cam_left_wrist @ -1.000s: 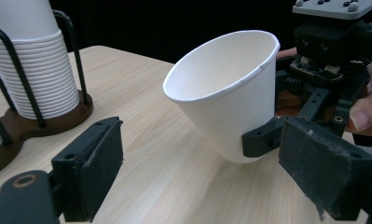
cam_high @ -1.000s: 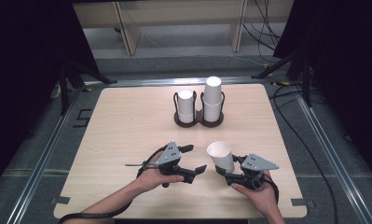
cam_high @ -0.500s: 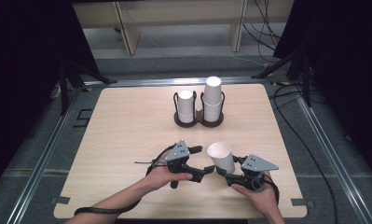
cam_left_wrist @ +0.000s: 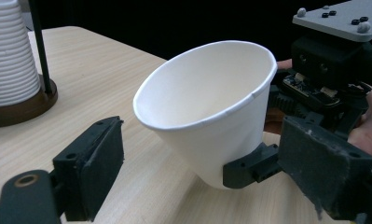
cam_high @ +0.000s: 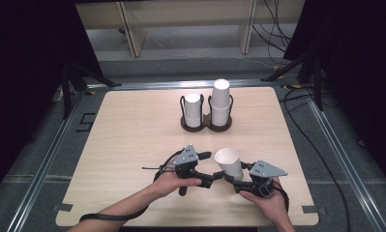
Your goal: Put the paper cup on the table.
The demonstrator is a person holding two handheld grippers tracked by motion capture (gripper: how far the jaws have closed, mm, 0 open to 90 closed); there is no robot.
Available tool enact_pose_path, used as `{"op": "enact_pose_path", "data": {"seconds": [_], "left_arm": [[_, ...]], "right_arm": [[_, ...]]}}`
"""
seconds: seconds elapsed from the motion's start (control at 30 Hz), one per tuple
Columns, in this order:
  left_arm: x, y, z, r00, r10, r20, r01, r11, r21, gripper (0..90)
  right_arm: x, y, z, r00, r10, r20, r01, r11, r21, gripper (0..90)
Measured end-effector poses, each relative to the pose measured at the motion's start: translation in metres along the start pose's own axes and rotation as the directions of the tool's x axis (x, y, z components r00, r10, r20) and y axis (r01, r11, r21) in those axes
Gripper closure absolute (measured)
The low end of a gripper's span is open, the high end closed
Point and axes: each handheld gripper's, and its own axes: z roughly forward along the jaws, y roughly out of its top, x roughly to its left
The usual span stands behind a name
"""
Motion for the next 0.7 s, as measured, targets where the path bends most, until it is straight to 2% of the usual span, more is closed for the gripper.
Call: {"op": "enact_pose_path", "data": {"seconds": [0.03,0.07,0.1,0.17,0.23,0.27,0.3,0.33,0.43,0.47,0.5,0.53,0.6,0.63,0.7], "left_arm": [[0.0004,-0.0005,-0.0005,1.0000,-0.006,-0.006,0.006,0.9999,0.010,14.2],[0.0013,-0.0014,-0.0001,0.9999,-0.015,-0.001,0.015,0.9998,0.009,14.2],[0.0017,-0.0021,0.0014,0.9995,-0.028,0.014,0.028,0.9996,-0.006,14.3],[0.0008,-0.0018,0.0012,0.9991,-0.042,0.002,0.042,0.9991,0.001,14.2],[0.0015,-0.0013,0.0007,0.9996,-0.026,0.007,0.026,0.9995,0.017,14.2],[0.0010,-0.0012,0.0013,0.9995,-0.030,0.007,0.030,0.9994,0.015,14.2],[0.0003,-0.0011,0.0024,0.9992,-0.039,0.010,0.039,0.9992,0.006,14.3],[0.0009,-0.0013,0.0032,0.9993,-0.035,0.017,0.035,0.9994,0.005,14.2],[0.0011,-0.0008,0.0039,0.9992,-0.037,0.012,0.037,0.9991,0.018,14.3],[0.0012,-0.0015,0.0056,0.9986,-0.050,0.019,0.049,0.9988,0.005,14.3],[0.0009,-0.0018,0.0066,0.9981,-0.059,0.021,0.059,0.9983,-0.002,14.3],[0.0008,-0.0017,0.0060,0.9984,-0.056,0.012,0.056,0.9984,0.011,14.3],[0.0013,-0.0018,0.0060,0.9985,-0.054,0.012,0.054,0.9983,0.022,14.4],[0.0018,-0.0028,0.0079,0.9979,-0.059,0.029,0.058,0.9983,0.004,14.5],[0.0005,-0.0025,0.0080,0.9980,-0.061,0.016,0.061,0.9980,0.015,14.5]], "right_arm": [[0.0004,0.0006,-0.0008,1.0000,-0.002,0.006,0.002,1.000,0.016,35.1],[-0.0022,0.0018,-0.0006,0.9985,-0.052,0.013,0.052,0.999,0.009,35.1],[-0.0013,0.0019,0.0001,0.9990,-0.043,0.009,0.043,0.999,0.002,35.1],[-0.0014,0.0023,0.0005,0.9985,-0.053,0.011,0.053,0.999,0.003,35.2],[-0.0016,0.0023,0.0007,0.9983,-0.058,0.010,0.058,0.998,0.007,35.1],[-0.0004,0.0019,0.0005,0.9991,-0.042,0.007,0.042,0.999,0.015,35.1],[-0.0011,0.0014,0.0017,0.9983,-0.057,0.015,0.057,0.998,0.000,35.2],[-0.0002,0.0010,0.0022,0.9989,-0.046,0.005,0.046,0.999,-0.001,35.1],[0.0000,0.0011,0.0016,0.9986,-0.052,0.010,0.052,0.999,0.014,35.1],[-0.0004,0.0012,0.0016,0.9982,-0.058,0.013,0.058,0.998,0.013,35.2],[0.0016,0.0010,0.0013,0.9996,-0.029,0.007,0.028,0.999,0.024,35.1],[0.0010,0.0010,0.0019,0.9991,-0.041,0.008,0.041,0.999,0.016,35.1],[0.0010,0.0008,0.0027,0.9995,-0.032,-0.003,0.032,0.999,0.018,35.1],[0.0003,0.0014,0.0021,0.9985,-0.053,0.009,0.053,0.998,0.023,35.1],[-0.0002,0.0015,0.0026,0.9981,-0.061,0.008,0.060,0.998,0.021,35.0]]}}
